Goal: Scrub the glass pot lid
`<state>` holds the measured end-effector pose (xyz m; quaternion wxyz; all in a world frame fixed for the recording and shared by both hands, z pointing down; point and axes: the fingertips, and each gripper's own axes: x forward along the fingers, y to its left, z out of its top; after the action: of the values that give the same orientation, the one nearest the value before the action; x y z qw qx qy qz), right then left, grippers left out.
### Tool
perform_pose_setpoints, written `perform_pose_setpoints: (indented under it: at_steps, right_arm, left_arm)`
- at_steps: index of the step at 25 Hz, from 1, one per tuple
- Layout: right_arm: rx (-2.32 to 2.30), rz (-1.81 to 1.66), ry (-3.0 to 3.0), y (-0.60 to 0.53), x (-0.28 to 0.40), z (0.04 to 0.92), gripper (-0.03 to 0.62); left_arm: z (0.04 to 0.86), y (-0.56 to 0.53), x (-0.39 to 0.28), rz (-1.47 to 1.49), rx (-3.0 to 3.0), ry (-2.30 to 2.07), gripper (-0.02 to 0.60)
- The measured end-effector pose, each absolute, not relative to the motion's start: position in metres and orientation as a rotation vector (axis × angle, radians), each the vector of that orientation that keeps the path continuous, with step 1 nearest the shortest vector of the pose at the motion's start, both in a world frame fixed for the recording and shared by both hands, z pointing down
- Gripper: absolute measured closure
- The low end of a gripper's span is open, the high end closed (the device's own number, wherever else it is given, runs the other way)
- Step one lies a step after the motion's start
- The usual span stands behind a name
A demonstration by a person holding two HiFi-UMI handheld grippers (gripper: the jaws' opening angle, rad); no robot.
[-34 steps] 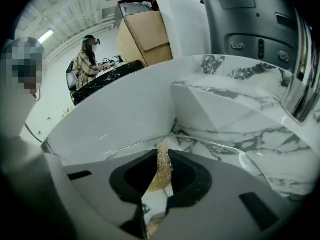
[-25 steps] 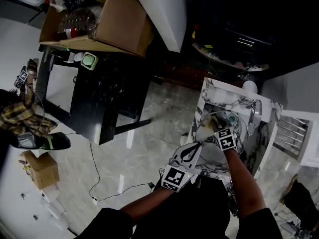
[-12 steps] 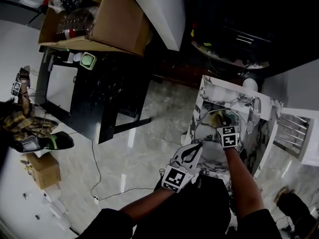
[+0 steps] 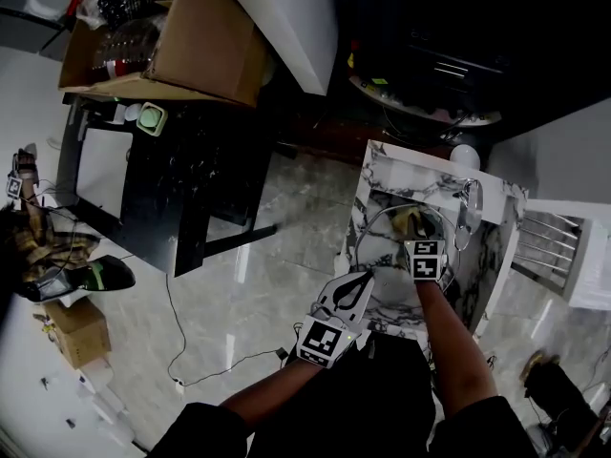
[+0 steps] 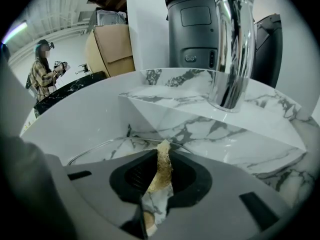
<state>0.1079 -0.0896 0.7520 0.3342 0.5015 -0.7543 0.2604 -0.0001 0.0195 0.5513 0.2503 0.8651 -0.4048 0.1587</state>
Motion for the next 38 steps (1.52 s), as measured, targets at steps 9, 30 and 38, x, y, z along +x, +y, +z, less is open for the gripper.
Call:
perform_pose_setpoints:
  at_steps: [9,30,38]
  right_arm:
    - [1.367,0.671,-1.95,-0.086,0.13,0.753,0.533]
    - [1.46,0.642,-1.889,-0.076,0.174,0.751,0.533]
    - [1.468,0.634,-1.858,-0.069,0.189,0.75,0.533]
  left_arm:
    - [0.552,0.025,0.015,0.444,2.359,-1.076,0.566]
    - [0.554,0.036,0.033,0.441,2.353,-1.075,0.566]
    - [0.552,0.045,0.039,0.45,2.374,-1.072,0.566]
